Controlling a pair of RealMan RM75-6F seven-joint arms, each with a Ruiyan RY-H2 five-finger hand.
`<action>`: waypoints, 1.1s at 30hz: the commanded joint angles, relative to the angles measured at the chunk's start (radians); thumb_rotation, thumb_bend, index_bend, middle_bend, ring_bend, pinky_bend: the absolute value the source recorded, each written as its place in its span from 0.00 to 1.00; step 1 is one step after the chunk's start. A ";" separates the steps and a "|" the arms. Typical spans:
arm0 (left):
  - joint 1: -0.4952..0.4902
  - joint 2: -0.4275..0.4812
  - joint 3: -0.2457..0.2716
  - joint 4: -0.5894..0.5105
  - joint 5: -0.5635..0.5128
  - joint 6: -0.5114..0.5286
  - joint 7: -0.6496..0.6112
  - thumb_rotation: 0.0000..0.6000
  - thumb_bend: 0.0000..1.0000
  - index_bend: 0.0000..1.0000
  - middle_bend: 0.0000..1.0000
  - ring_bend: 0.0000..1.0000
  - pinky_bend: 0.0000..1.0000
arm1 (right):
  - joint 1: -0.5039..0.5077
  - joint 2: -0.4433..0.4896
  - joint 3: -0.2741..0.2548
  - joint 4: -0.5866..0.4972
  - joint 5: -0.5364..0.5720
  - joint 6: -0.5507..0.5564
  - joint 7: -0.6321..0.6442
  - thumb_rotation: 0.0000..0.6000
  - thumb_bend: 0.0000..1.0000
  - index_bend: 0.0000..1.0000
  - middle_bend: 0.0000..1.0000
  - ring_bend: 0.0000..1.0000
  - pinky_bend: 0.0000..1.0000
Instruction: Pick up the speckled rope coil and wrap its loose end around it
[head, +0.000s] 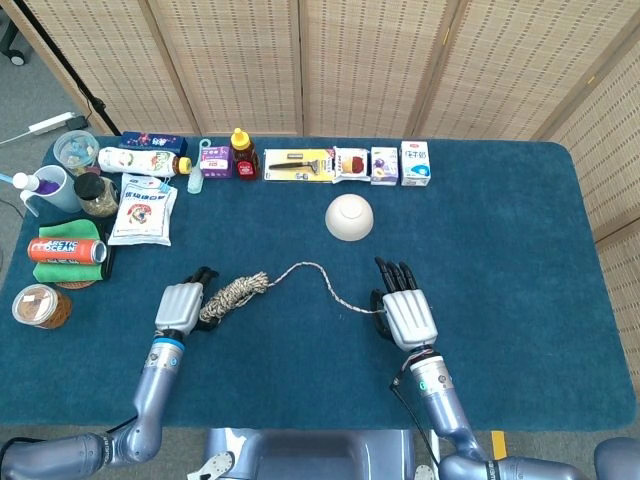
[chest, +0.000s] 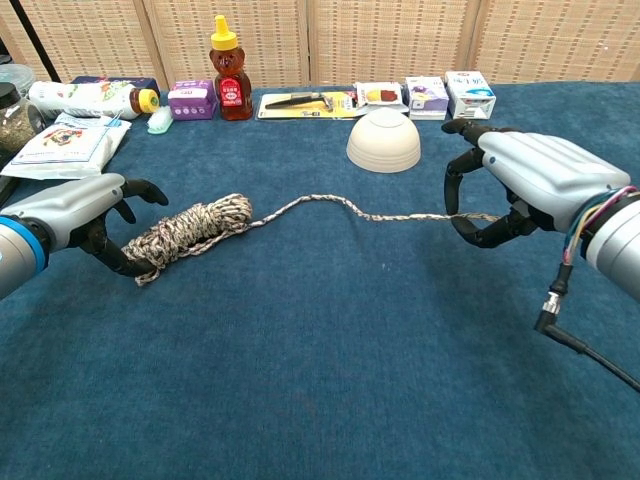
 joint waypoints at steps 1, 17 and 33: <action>-0.006 -0.008 -0.001 0.002 -0.007 0.005 0.012 1.00 0.28 0.23 0.19 0.27 0.49 | 0.000 0.001 0.000 0.001 0.000 0.000 0.000 1.00 0.49 0.65 0.00 0.00 0.00; -0.063 -0.083 -0.008 0.069 -0.030 0.040 0.130 1.00 0.49 0.43 0.30 0.37 0.53 | -0.002 -0.001 -0.003 0.003 -0.010 0.002 0.004 1.00 0.49 0.65 0.00 0.00 0.00; -0.059 -0.095 0.014 0.184 0.136 0.061 -0.008 1.00 0.64 0.70 0.54 0.56 0.68 | -0.009 0.012 -0.010 -0.009 -0.032 0.009 0.015 1.00 0.49 0.66 0.00 0.00 0.00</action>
